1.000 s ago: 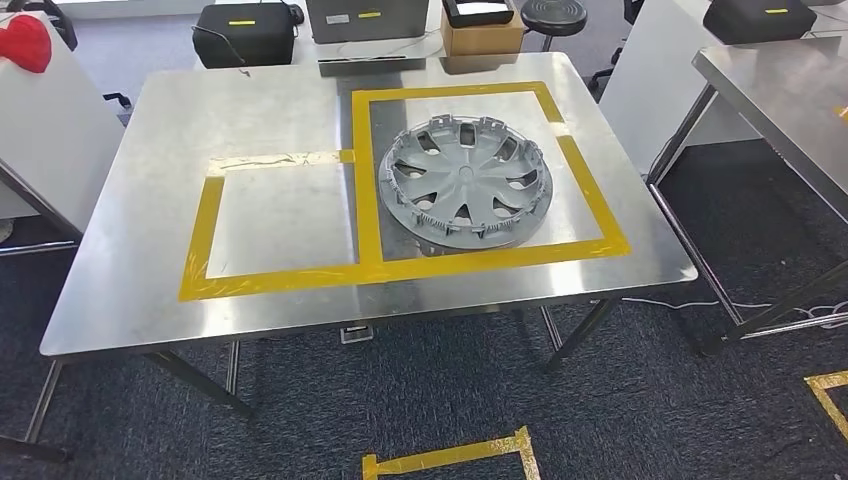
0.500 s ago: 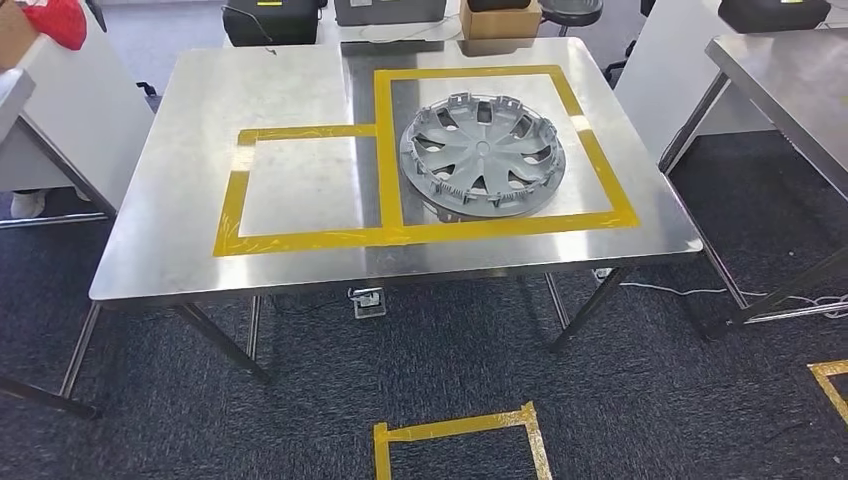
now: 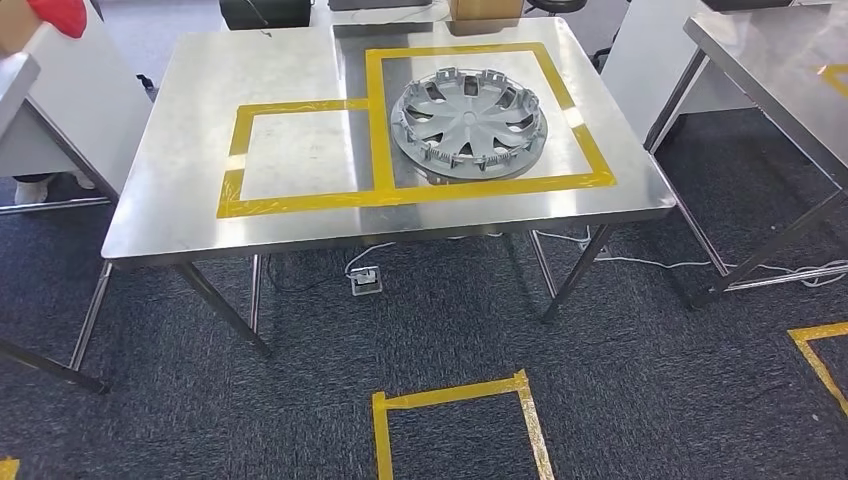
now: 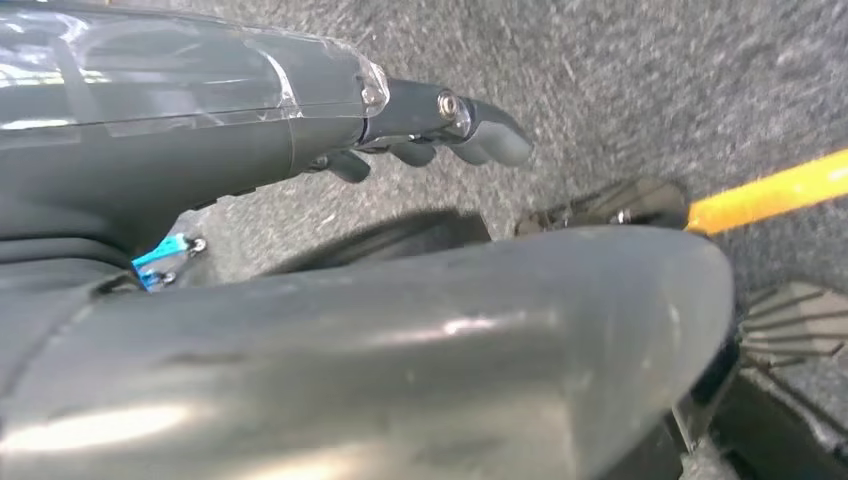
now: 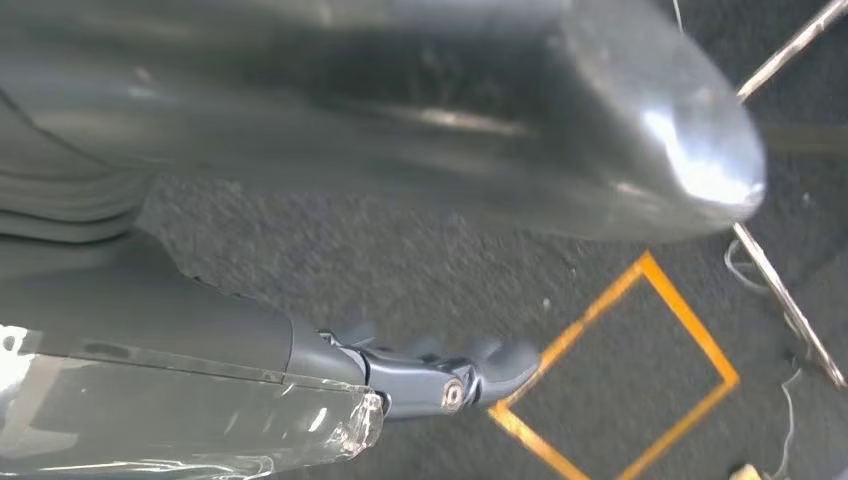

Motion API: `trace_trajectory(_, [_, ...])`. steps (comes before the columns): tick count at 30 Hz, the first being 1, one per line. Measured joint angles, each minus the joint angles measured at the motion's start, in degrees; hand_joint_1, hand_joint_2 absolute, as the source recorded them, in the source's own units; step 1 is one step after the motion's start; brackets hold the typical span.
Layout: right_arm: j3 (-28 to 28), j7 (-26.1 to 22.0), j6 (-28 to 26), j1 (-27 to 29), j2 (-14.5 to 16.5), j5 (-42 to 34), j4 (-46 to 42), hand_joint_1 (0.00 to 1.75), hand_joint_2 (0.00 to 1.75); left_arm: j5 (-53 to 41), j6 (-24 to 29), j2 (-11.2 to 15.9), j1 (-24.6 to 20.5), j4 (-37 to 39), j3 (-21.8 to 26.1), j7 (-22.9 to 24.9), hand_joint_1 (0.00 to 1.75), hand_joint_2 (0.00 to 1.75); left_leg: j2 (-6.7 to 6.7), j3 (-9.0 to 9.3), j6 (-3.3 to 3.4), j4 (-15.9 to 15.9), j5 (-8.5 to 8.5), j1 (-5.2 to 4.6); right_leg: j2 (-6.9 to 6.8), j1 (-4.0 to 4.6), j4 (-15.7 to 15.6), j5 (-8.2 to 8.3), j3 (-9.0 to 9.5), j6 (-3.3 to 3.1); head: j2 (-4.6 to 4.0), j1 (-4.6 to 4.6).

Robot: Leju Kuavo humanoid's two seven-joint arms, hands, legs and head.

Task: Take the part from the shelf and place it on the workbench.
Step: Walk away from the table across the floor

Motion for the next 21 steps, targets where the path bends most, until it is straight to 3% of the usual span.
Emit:
trace_trajectory(2, [2.51, -1.99, 0.92, -1.56, 0.86, -1.09, 4.03, 0.00, 0.00, -0.05, 0.02, 0.02, -0.04, 0.00, 0.01, 0.00, 0.00, 0.00, 0.07, -0.71, 1.10, -0.19, 0.79, 0.02, 0.10, -0.16, -0.21, 0.51, -0.15, 0.74, 0.00, -0.03])
trace_trajectory(3, [3.65, -2.46, 1.32, -2.00, 1.21, -1.38, 5.88, 0.00, 0.00, -0.09, 0.03, 0.01, -0.06, -0.01, 0.01, 0.00, 0.00, 0.00, 0.08, -1.26, 1.64, -0.23, 1.43, 0.08, 0.14, -0.25, 0.44, -0.59, -0.48, 1.06, 0.00, 0.05])
trace_trajectory(4, [4.69, -2.72, 1.91, -2.44, 1.56, -1.60, 7.55, 0.00, 0.00, -0.14, 0.03, -0.02, -0.06, -0.01, 0.01, 0.00, 0.00, 0.00, 0.11, -1.92, 2.06, -0.32, 2.14, 0.13, 0.17, -0.32, 2.19, -2.74, -1.08, 1.32, 0.00, 0.27])
trace_trajectory(6, [6.89, -3.25, 3.52, -3.84, 2.31, -2.13, 11.01, 0.00, 0.00, -0.22, 0.02, -0.04, -0.02, 0.00, 0.01, -0.02, 0.00, 0.00, 0.15, -3.38, 2.47, -0.28, 3.38, -0.03, 0.19, -0.41, 8.87, -8.69, -2.79, 1.71, 0.00, 0.85])
trace_trajectory(7, [8.04, -3.57, 4.26, -4.61, 2.73, -2.42, 12.69, 0.00, 0.00, -0.26, 0.03, -0.03, 0.00, 0.00, 0.01, -0.04, 0.00, 0.00, 0.17, -4.10, 2.51, -0.24, 3.95, -0.14, 0.20, -0.40, 12.43, -10.62, -3.41, 1.80, 0.00, 1.01])
trace_trajectory(8, [9.26, -3.84, 4.83, -5.25, 3.19, -2.67, 14.45, 0.00, 0.00, -0.30, 0.03, -0.02, 0.00, 0.01, 0.01, -0.07, 0.00, 0.00, 0.16, -4.83, 2.52, -0.20, 4.51, -0.23, 0.21, -0.40, 14.87, -11.22, -3.43, 1.78, 0.00, 1.11])
trace_trajectory(9, [10.39, -4.03, 5.25, -5.76, 3.64, -2.82, 16.07, 0.00, 0.00, -0.33, 0.04, 0.01, 0.04, 0.01, 0.01, -0.10, 0.00, 0.00, 0.14, -5.51, 2.49, -0.16, 4.99, -0.32, 0.21, -0.39, 15.37, -10.54, -2.56, 1.66, 0.00, 1.25])
trace_trajectory(10, [11.43, -4.17, 5.69, -6.28, 4.05, -2.95, 17.60, 0.00, 0.00, -0.37, 0.04, 0.04, 0.09, 0.01, 0.01, -0.14, 0.00, 0.00, 0.12, -6.07, 2.40, -0.12, 5.41, -0.40, 0.22, -0.36, 13.55, -9.08, -0.65, 1.44, 0.00, 1.40])
trace_trajectory(12, [13.25, -4.49, 6.97, -7.48, 4.73, -3.12, 20.19, 0.00, 0.00, -0.44, 0.05, 0.08, 0.17, 0.01, 0.01, -0.22, 0.00, 0.00, 0.20, -6.73, 2.06, -0.07, 6.01, -0.58, 0.21, -0.19, 5.23, -6.73, 5.16, 0.72, 0.00, 1.76])
trace_trajectory(14, [14.99, -4.91, 8.62, -8.72, 5.48, -3.10, 22.61, 0.00, 0.00, -0.53, 0.06, 0.06, 0.09, 0.01, 0.01, -0.33, 0.00, 0.00, 0.46, -7.00, 1.50, 0.01, 6.47, -0.65, 0.22, 0.16, -1.26, -6.59, 9.10, 0.04, 0.00, 1.81])
trace_trajectory(16, [16.99, -5.35, 10.16, -9.86, 6.45, -2.79, 25.53, 0.00, 0.00, -0.59, 0.08, 0.00, 0.01, 0.00, 0.01, -0.43, 0.00, 0.00, 0.72, -7.18, 0.82, 0.07, 6.89, -0.50, 0.27, 0.52, -2.60, -6.73, 9.49, -0.56, 0.00, 1.78])
trace_trajectory(18, [19.22, -5.73, 11.52, -10.92, 7.85, -2.39, 28.65, 0.00, 0.00, -0.66, 0.17, -0.03, 0.00, -0.01, 0.01, -0.47, 0.00, 0.00, 0.62, -7.67, 0.15, 1.03, 6.14, -0.27, 0.16, 0.52, -3.05, -6.10, 9.25, -1.34, 0.00, 1.76])
trace_trajectory(19, [20.30, -5.89, 12.00, -11.40, 8.75, -2.22, 30.03, 0.00, 0.00, -0.70, 0.24, -0.03, 0.00, -0.01, 0.01, -0.44, 0.00, 0.00, 0.46, -8.49, -0.16, 2.83, 4.70, -0.19, 0.11, 0.45, -3.25, -5.72, 9.05, -1.73, 0.00, 1.57])
trace_trajectory(21, [22.17, -6.16, 12.43, -12.00, 10.69, -1.98, 32.38, 0.00, 0.00, -0.77, 0.36, -0.02, 0.02, -0.01, 0.01, -0.32, 0.00, 0.00, 0.15, -11.50, -0.66, 9.89, 0.22, -0.05, 0.04, 0.44, -3.19, -5.22, 8.36, -2.20, 0.00, 0.86])
